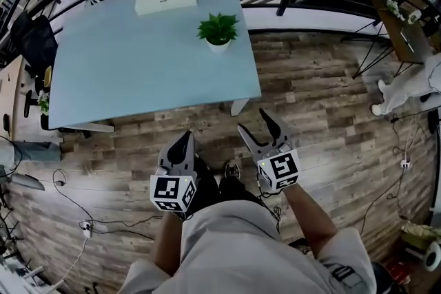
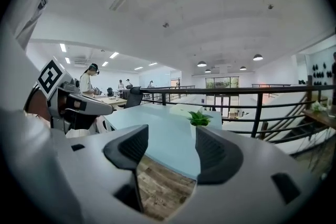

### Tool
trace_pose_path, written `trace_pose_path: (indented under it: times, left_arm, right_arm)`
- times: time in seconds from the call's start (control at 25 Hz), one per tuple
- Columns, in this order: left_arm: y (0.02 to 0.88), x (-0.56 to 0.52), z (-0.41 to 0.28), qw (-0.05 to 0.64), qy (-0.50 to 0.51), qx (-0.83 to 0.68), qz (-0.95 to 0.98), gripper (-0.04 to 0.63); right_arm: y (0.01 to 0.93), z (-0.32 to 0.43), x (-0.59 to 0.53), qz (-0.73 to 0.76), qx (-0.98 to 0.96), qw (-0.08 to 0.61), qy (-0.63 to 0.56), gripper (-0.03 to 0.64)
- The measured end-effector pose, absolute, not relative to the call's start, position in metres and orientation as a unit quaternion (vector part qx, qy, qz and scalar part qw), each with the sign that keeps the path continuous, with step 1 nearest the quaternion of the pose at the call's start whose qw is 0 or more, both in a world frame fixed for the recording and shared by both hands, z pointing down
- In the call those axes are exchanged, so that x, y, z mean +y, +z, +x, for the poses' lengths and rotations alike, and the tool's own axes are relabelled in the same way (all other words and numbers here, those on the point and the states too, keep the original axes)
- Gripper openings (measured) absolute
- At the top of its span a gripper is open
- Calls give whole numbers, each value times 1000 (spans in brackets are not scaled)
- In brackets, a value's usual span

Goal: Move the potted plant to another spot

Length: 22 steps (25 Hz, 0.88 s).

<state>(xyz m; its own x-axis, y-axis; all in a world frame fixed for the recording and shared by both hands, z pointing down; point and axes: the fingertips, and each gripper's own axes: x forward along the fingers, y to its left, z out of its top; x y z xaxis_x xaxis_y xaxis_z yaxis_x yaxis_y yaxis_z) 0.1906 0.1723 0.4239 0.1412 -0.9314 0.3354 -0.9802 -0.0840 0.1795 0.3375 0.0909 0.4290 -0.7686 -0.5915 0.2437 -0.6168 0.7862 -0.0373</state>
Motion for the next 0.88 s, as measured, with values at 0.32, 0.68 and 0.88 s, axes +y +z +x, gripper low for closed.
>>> trace_pose_path:
  times: [0.32,0.68,0.88]
  left_arm:
    - [457,106,131,208,69,-608,763,12]
    - [460,35,85,198,86,-528,821,12]
    - [484,15,78,215,104,-512,825,12]
  right_arm:
    - [454,295,42,371,-916,133,73,281]
    - [455,255,7,437,-883,154,78,315]
    - [480,247,-8,449,-874,160,95,332]
